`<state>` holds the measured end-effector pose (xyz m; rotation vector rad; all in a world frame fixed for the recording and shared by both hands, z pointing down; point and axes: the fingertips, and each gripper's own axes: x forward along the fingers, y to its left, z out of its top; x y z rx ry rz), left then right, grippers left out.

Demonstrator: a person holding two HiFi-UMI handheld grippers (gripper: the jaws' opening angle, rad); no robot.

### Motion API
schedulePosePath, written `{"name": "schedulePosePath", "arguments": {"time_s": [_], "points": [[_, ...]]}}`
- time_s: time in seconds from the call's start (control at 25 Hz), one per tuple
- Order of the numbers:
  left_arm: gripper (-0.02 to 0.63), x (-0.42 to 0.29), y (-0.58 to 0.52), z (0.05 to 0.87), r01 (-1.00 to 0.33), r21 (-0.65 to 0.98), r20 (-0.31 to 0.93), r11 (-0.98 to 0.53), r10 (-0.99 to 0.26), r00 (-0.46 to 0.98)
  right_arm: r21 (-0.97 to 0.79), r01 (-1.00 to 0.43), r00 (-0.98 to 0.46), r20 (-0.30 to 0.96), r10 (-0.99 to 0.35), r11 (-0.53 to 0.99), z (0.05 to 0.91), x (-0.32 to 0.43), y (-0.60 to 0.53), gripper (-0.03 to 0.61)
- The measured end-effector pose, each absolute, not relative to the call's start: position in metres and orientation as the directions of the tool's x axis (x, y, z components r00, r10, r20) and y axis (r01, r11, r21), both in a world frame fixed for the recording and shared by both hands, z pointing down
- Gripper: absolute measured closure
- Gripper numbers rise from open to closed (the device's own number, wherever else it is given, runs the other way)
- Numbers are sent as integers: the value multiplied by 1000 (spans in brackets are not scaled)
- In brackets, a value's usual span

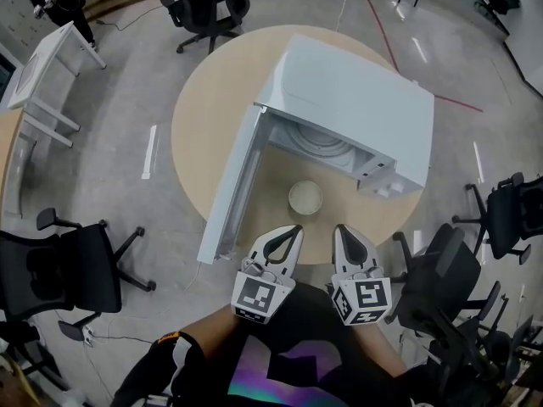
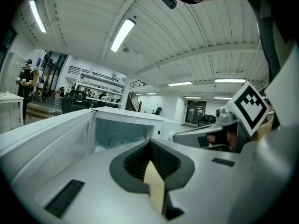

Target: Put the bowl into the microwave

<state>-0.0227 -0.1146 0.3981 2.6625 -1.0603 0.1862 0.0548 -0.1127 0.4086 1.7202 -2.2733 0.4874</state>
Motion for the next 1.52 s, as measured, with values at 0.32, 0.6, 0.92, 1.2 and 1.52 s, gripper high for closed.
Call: {"name": "schedulePosePath", "arguments": {"time_s": [0.32,0.6,0.92,1.2,1.52], "points": [[569,-34,-132,402,-679,198,204,-706,-648,734,-103,-970,-244,415,-877,221,414,45,-123,563],[569,-36,-142,407,-695,205,220,-689,-659,719,-109,-968,-250,424,-870,225,418,47,-134,563],[569,-30,-160,415,-739,175,244,-650,-699,672,-145,-953,-302,454,-838,265,441,55,-153,563],[569,-31,-179,431,-796,147,292,-587,-743,602,-179,-940,-342,510,-789,291,472,61,-174,563],[569,-32,-196,455,-849,122,351,-515,-777,522,-225,-924,-383,570,-727,310,510,68,-188,561]]}}
